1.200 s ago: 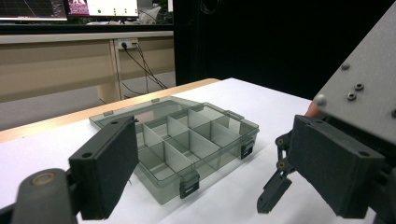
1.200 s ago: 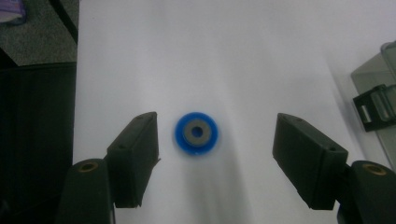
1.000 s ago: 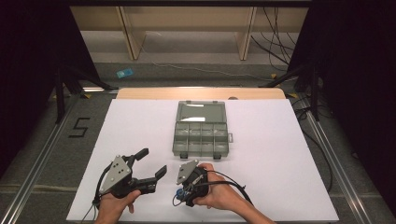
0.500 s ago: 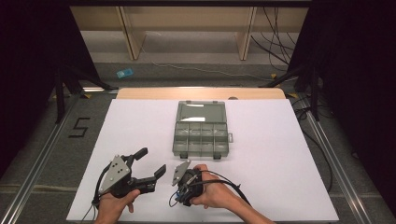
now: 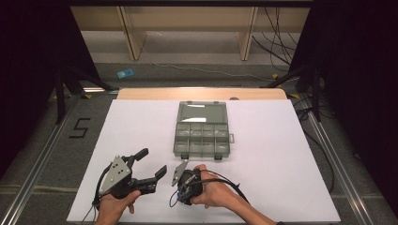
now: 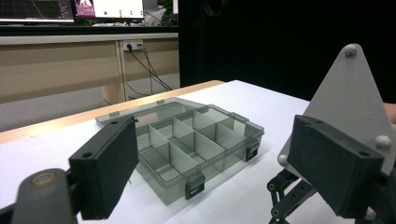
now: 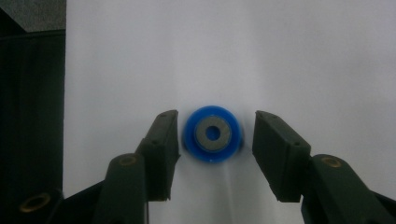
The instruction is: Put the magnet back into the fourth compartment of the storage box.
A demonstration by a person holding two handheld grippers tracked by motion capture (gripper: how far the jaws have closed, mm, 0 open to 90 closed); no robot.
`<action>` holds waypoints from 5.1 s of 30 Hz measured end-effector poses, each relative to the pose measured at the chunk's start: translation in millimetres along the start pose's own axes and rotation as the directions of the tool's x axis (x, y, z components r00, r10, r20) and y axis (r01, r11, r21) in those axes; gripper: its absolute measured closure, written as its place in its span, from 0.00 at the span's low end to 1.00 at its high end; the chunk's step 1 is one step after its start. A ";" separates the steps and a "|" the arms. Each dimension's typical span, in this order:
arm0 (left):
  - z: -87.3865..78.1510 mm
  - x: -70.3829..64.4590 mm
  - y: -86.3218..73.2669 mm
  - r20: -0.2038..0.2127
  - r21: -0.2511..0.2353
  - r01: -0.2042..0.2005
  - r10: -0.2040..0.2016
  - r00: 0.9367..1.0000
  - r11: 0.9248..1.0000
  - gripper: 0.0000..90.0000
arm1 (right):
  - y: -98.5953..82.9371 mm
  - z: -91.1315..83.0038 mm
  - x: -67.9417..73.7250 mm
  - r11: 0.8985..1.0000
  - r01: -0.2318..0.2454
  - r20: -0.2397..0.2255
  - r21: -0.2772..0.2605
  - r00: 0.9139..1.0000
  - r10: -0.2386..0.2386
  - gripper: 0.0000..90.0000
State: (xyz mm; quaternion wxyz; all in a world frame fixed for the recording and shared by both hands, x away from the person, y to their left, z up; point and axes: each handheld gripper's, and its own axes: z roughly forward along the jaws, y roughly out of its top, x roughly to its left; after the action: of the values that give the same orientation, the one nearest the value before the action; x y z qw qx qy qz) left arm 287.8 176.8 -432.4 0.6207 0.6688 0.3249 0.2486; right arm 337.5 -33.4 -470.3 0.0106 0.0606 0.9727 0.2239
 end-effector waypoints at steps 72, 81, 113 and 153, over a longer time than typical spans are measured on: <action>1.2 -3.4 -0.1 0.022 0.005 -0.010 0.010 1.000 1.000 0.18 | -53.6 -109.2 -75.2 0.958 -0.163 0.247 -0.235 0.944 0.221 0.70; 1.5 -3.9 -0.2 0.022 0.006 -0.010 0.010 1.000 1.000 0.17 | -68.3 -120.5 -87.8 0.942 -0.203 0.292 -0.267 0.915 0.280 0.70; 3.1 -6.5 -1.1 0.040 0.011 -0.014 0.013 0.999 1.000 0.17 | -88.6 -103.9 -139.9 0.911 -0.285 0.362 -0.298 0.849 0.384 0.70; 2.2 -5.9 -1.5 0.037 0.013 -0.011 0.010 0.999 1.000 0.17 | -86.2 -79.3 -170.5 0.913 -0.297 0.369 -0.281 0.844 0.389 0.69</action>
State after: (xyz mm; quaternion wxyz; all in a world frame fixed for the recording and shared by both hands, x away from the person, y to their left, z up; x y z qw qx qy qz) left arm 285.3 170.9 -433.7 0.6207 0.6792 0.3115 0.2374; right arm 493.1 -165.7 -437.7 0.1841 0.2793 0.8911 0.3066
